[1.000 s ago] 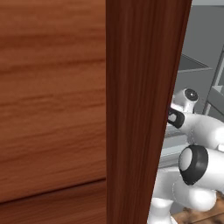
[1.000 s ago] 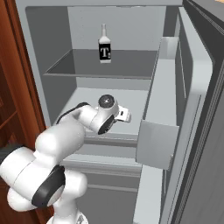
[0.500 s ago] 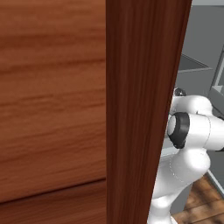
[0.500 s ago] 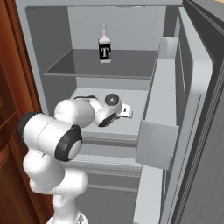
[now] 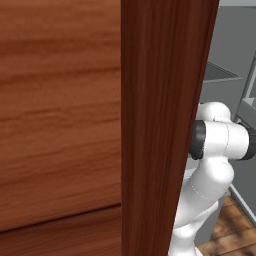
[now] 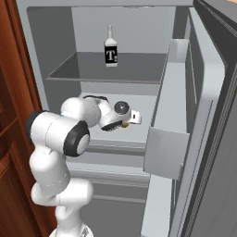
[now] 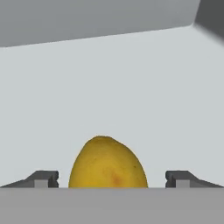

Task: Place the liquor on the top shelf of the fridge to keep it out of children's reach, and place the lemon and onion on lower shelves for easy access.

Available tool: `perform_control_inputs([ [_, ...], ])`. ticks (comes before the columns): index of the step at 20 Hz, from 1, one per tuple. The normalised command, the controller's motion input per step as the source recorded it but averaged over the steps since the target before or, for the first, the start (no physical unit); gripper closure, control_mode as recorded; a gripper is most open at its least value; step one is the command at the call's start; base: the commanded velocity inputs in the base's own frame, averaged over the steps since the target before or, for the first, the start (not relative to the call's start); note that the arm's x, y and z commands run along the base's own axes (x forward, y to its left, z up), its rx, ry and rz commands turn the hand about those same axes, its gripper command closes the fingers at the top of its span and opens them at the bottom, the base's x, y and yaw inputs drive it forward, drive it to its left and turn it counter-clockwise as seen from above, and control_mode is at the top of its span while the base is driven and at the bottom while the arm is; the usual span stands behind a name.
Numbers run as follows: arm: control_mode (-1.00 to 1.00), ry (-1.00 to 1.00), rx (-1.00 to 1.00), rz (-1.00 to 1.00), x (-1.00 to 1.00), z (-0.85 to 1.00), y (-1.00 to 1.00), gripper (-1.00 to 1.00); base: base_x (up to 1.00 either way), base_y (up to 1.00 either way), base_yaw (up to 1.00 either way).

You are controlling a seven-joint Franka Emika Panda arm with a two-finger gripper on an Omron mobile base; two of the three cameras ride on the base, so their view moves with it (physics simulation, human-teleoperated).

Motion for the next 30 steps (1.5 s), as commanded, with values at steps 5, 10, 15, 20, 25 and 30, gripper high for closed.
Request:
perform_control_inputs([
  [5,-1.0,0.0,-0.04,0.03,-0.18,0.37,0.0,-1.0,0.0,0.0,0.0],
  [10,-1.0,0.06,-0.15,0.05,-0.79,0.62,0.07,-1.0,0.0,0.0,0.0],
  [15,-1.0,0.1,-0.17,0.05,-0.84,0.95,0.24,-1.0,0.0,0.0,0.0],
  [20,-1.0,0.15,-0.12,0.02,-0.7,1.0,0.18,-1.0,0.0,0.0,0.0],
  [25,-1.0,0.18,-0.11,0.05,-0.93,0.93,0.08,-1.0,0.0,0.0,0.0],
  [30,-1.0,0.0,-0.04,0.08,-1.0,0.36,0.26,-1.0,0.0,0.0,0.0],
])
